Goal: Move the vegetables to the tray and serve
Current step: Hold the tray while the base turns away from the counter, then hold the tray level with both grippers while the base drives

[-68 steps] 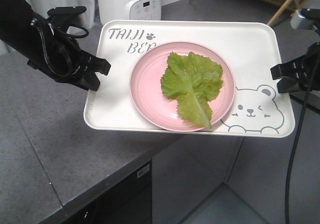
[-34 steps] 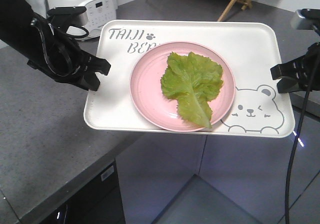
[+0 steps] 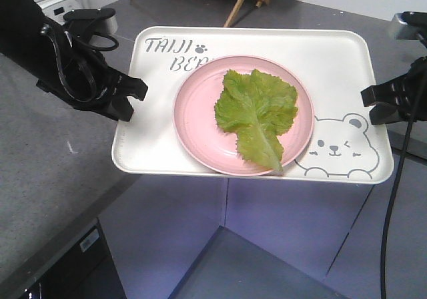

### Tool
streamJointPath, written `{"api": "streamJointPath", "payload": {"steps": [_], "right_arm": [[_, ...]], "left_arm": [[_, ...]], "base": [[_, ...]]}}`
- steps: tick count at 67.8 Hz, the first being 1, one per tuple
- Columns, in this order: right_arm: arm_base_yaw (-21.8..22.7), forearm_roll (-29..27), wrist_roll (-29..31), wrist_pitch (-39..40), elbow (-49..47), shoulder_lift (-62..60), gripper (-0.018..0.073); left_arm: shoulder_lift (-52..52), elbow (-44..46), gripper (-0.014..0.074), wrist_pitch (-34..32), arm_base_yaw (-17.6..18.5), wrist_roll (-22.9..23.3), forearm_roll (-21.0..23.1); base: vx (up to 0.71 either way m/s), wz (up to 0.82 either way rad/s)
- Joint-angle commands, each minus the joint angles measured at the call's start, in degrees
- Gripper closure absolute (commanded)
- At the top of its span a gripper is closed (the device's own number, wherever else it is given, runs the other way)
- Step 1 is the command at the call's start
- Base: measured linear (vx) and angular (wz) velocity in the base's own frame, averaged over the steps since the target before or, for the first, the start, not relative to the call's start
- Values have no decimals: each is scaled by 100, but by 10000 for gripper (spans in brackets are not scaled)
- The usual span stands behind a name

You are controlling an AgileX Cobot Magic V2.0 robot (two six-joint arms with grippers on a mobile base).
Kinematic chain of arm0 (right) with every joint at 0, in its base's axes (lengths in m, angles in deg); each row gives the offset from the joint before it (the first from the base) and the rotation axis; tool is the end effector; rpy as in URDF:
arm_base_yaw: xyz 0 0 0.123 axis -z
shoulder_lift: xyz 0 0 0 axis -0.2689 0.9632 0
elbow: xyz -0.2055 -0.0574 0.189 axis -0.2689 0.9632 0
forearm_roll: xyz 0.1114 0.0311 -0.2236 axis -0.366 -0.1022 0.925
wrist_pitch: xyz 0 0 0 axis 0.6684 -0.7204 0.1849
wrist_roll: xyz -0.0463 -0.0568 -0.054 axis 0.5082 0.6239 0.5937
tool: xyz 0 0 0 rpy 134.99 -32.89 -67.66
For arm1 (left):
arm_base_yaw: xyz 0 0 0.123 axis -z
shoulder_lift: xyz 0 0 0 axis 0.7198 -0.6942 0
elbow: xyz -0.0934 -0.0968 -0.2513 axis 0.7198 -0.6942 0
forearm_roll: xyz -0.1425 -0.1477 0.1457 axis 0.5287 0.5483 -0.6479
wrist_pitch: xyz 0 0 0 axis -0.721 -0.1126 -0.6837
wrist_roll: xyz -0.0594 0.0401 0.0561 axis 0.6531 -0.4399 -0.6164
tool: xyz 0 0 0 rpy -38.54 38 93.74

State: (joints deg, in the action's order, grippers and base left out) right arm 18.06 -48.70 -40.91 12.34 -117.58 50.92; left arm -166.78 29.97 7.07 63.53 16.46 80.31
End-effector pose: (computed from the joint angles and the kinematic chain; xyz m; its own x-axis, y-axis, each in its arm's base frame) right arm 0.3080 0.0133 0.3501 -0.8320 -0.1292 -0.5395 -0.2525 0.9541 0.1608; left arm 0.3386 -0.1316 0.3542 -0.8606 0.2464 -0.4457 0.3814 0.8917 -0.2436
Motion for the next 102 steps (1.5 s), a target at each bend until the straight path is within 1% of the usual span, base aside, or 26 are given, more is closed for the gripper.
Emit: {"api": "streamJointPath", "payload": {"steps": [1, 68, 102], "right_arm": [[-179, -1176, 281, -82, -158, -237, 565], [-179, -1176, 281, -87, -158, -237, 565], [-179, -1176, 281, -81, -158, -237, 565]], "left_arm": [[278, 191, 602, -454, 225, -151, 1341], [278, 191, 602, -454, 225, -151, 1341], [278, 191, 602, -454, 225, -151, 1341]], "base": [[-2, -34], [-2, -30], [-3, -22]]}}
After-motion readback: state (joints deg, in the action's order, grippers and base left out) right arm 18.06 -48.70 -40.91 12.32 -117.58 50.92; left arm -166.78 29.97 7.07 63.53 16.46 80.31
